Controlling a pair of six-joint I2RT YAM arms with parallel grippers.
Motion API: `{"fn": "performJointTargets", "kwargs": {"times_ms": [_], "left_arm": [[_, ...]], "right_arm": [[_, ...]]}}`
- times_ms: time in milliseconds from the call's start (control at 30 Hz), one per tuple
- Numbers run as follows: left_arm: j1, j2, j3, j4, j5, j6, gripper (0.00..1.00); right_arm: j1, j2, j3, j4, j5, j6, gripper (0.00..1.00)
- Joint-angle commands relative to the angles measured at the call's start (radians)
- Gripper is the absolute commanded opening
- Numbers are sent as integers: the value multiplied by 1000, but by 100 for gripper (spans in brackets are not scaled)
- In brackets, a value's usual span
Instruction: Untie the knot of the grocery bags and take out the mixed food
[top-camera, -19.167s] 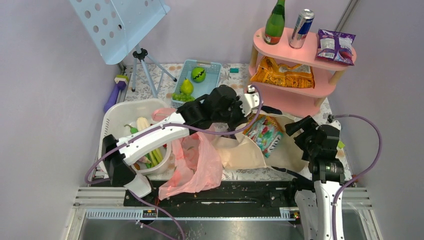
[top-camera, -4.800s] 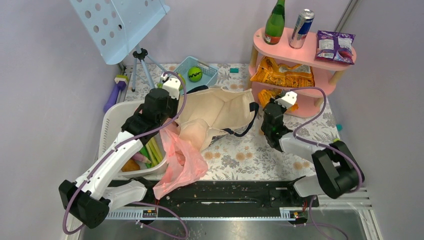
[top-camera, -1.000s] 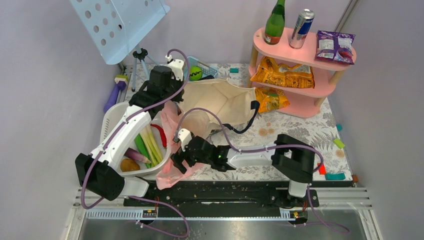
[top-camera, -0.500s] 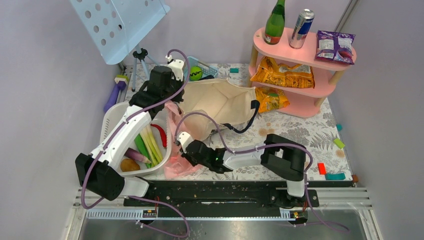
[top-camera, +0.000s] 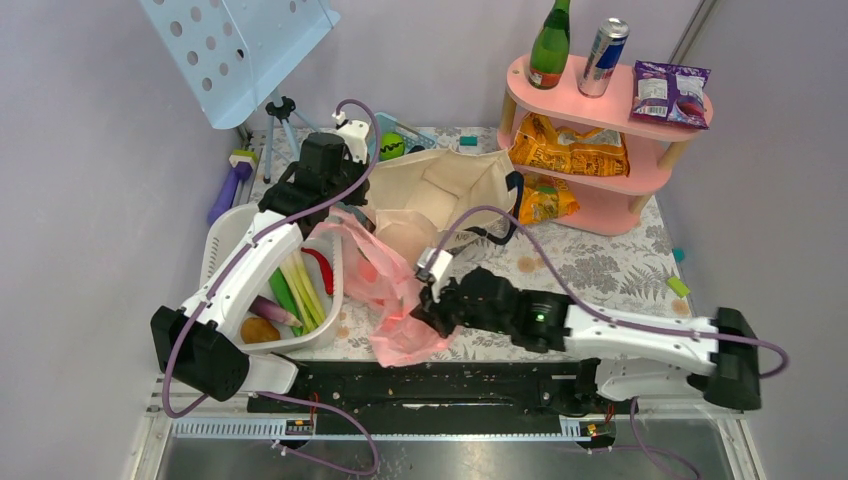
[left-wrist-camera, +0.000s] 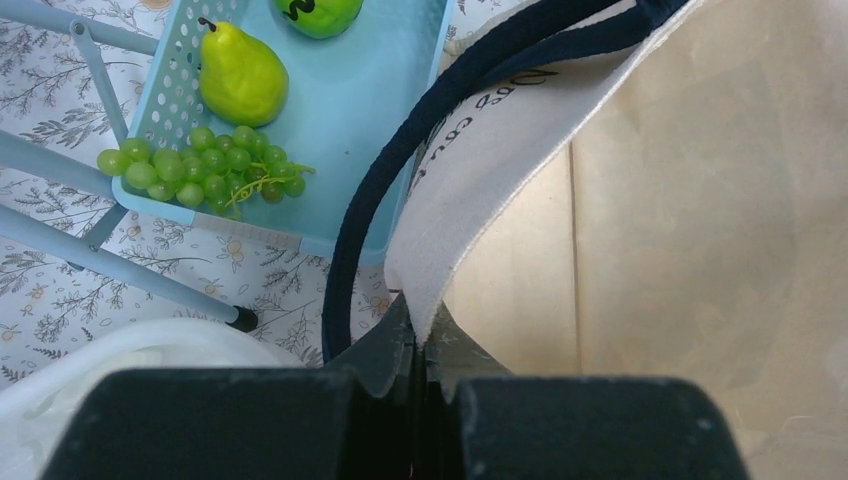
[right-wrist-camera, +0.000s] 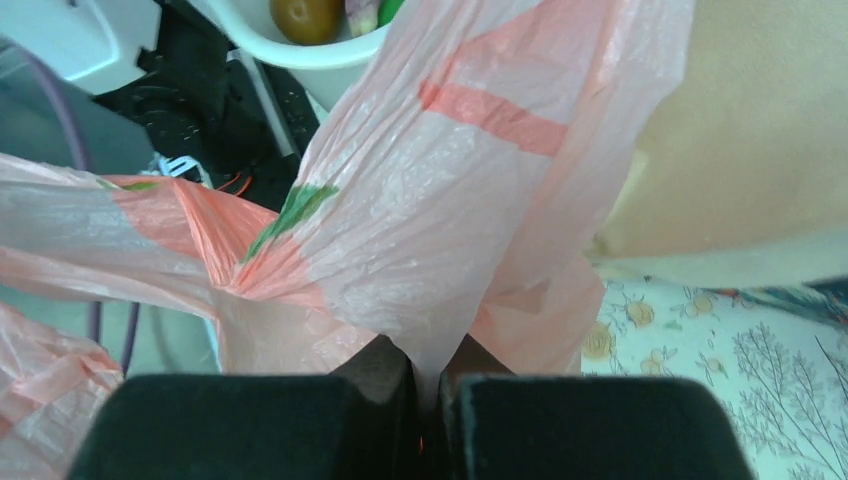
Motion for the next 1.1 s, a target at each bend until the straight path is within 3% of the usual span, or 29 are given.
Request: {"fn": "performJointTargets", "kwargs": {"times_ms": [0, 200, 333, 667, 933, 1067], "left_arm": [[8, -19, 10, 68, -7, 4, 0], [8, -12, 12, 64, -18, 7, 0], [8, -7, 12, 61, -33, 13, 0], [8, -3, 13, 55, -49, 28, 0], [8, -44, -16, 85, 33, 46, 0], [9, -44, -15, 84, 63, 46, 0]], "right_arm": [[-7, -170, 36, -301, -69, 41, 0], [-82, -402, 131, -445, -158, 89, 0], [-118, -482, 237, -518, -115, 73, 0], [-121, -501, 530, -812, 52, -52, 0], [-124, -457, 491, -830, 204, -147, 0], [-190, -411, 477, -825, 170, -183, 0]]}}
